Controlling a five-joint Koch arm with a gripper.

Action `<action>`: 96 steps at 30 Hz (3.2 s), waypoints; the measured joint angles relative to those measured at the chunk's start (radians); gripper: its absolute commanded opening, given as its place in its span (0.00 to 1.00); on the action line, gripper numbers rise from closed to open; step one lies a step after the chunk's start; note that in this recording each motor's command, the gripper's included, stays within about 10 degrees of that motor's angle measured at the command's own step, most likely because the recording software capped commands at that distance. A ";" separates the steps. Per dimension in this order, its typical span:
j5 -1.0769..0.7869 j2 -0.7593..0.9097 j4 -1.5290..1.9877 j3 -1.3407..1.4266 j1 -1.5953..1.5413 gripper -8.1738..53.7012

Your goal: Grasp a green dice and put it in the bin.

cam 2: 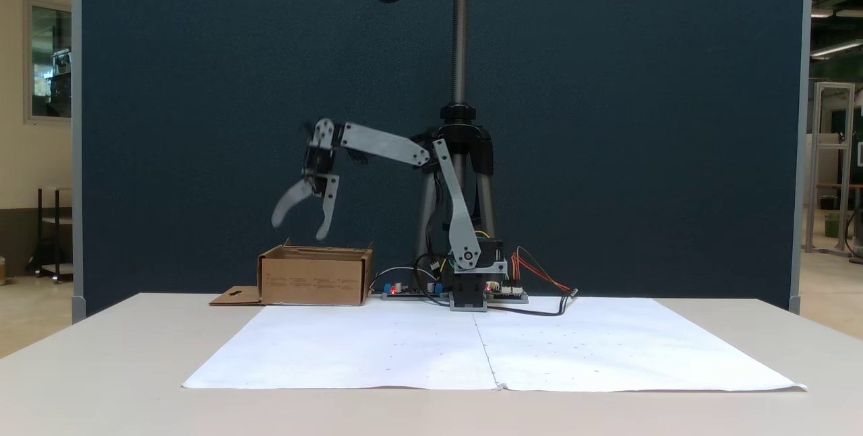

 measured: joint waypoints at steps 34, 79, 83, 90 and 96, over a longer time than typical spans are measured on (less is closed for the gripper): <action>0.183 0.509 -0.753 0.939 -1.437 0.85; 0.183 0.980 -2.307 2.103 -1.525 0.86; 0.184 0.980 -2.428 2.103 -1.525 0.86; 0.183 0.980 -2.629 2.103 -1.531 0.86; 0.184 0.980 -2.723 2.103 -1.605 0.86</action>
